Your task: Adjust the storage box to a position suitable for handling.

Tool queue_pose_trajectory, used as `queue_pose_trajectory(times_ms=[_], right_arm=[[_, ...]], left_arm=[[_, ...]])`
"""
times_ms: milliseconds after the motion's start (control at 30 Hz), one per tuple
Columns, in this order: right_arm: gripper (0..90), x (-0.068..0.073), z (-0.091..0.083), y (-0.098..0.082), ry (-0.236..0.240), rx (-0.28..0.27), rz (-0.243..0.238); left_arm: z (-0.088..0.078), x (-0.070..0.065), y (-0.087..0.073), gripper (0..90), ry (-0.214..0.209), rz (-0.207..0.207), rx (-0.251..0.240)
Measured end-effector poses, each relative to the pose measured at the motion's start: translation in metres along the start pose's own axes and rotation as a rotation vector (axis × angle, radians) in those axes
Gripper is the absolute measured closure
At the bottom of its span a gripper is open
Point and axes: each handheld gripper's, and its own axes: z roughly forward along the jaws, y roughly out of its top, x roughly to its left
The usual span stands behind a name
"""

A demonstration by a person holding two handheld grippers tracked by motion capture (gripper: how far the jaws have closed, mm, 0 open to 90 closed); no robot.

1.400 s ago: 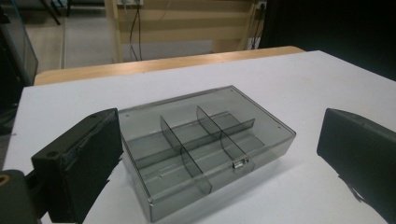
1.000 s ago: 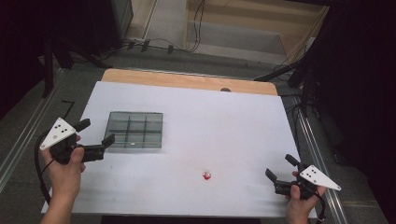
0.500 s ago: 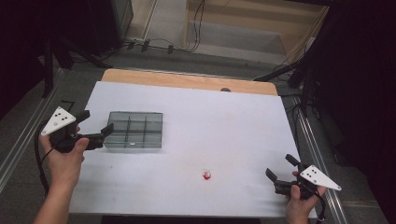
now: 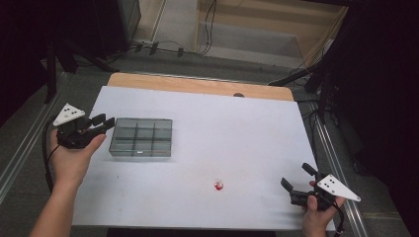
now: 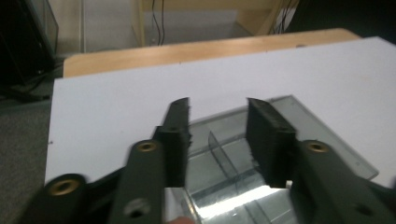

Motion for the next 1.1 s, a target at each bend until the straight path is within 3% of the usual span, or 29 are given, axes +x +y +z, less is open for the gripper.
queue_pose_trajectory(times_ms=[167,233,467,667,867,1100], right_arm=[[0.0,0.0,0.0,0.0,0.0,-0.002,-0.003],[0.0,0.0,0.0,0.0,0.001,-0.002,0.0],[0.0,0.0,0.0,0.0,-0.001,-0.002,-0.001],[0.0,0.0,0.001,0.0,-0.004,-0.003,0.0],[0.0,0.0,0.001,0.0,-0.009,-0.002,0.003],[0.0,0.0,0.001,0.0,-0.012,-0.001,0.0]], left_arm=[[0.01,0.005,-0.004,84.7,0.013,0.012,0.085],[0.013,0.009,-0.007,89.7,0.006,-0.007,0.107],[0.024,0.02,-0.028,90.0,0.029,-0.059,0.193],[0.029,0.027,-0.04,90.0,0.02,-0.113,0.223],[0.035,0.023,-0.04,90.0,0.022,-0.092,0.238],[0.036,0.023,-0.041,90.0,0.026,-0.105,0.24]])
